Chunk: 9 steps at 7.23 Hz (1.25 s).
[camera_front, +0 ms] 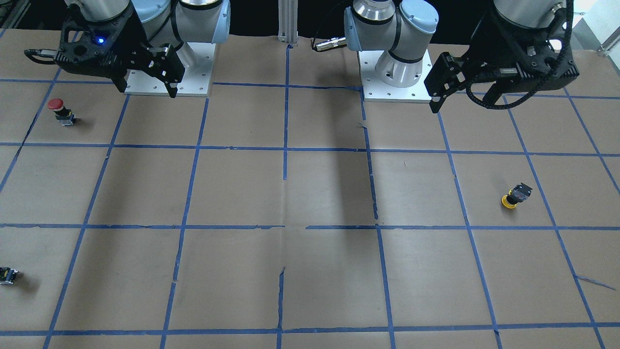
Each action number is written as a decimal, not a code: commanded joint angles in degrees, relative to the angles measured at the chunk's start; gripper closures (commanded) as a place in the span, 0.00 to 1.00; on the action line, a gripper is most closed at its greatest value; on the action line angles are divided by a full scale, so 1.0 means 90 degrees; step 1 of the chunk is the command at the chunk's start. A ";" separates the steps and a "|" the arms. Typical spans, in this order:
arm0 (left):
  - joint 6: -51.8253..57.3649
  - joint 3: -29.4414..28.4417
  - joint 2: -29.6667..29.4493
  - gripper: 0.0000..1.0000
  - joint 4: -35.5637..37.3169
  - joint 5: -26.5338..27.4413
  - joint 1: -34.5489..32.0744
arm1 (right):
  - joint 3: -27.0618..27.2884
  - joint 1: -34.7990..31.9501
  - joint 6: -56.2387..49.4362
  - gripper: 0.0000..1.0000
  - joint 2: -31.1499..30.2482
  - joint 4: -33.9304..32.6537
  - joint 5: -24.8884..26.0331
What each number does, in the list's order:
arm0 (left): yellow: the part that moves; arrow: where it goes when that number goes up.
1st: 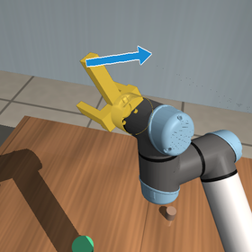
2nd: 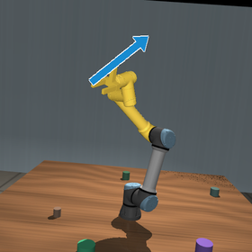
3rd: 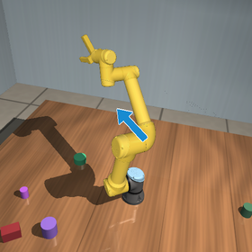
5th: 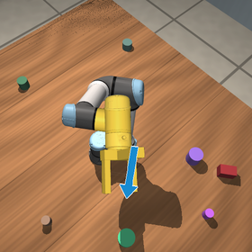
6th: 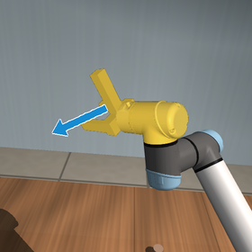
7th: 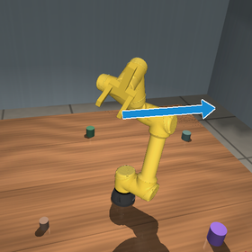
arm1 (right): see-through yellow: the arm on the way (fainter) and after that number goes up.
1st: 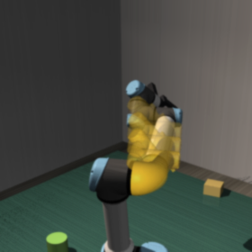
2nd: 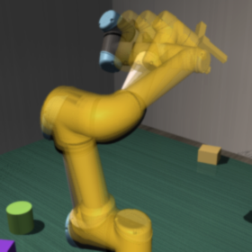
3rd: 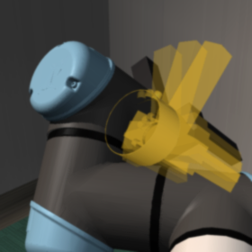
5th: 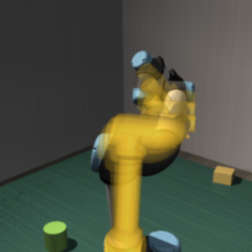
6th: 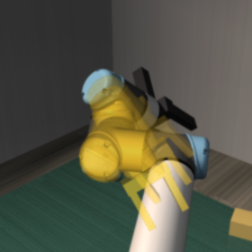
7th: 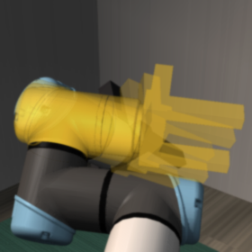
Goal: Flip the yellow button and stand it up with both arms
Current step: 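Lower the left gripper toward the yellow-capped button lying on its side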
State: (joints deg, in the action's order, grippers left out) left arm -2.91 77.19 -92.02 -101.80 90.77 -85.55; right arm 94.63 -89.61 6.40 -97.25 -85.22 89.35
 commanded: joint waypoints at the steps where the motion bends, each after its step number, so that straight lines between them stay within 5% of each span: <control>1: 0.0001 -0.0013 -0.0030 0.00 0.0003 -0.0055 0.0004 | 0.0003 0.0005 -0.0008 0.00 0.0004 -0.0081 0.0014; 5: 0.0378 0.0036 -0.0108 0.00 0.0013 0.0022 0.0217 | 0.0003 0.0006 -0.0008 0.00 0.0004 -0.0150 0.0014; 9: 0.3284 0.0649 -0.0079 0.01 0.0110 -0.0027 0.2107 | 0.0013 0.0006 0.0002 0.00 0.0004 -0.0326 0.0014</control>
State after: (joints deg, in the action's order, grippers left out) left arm 17.78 80.51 -92.97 -101.48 90.74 -72.98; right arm 94.74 -89.56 6.36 -97.20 -88.07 89.40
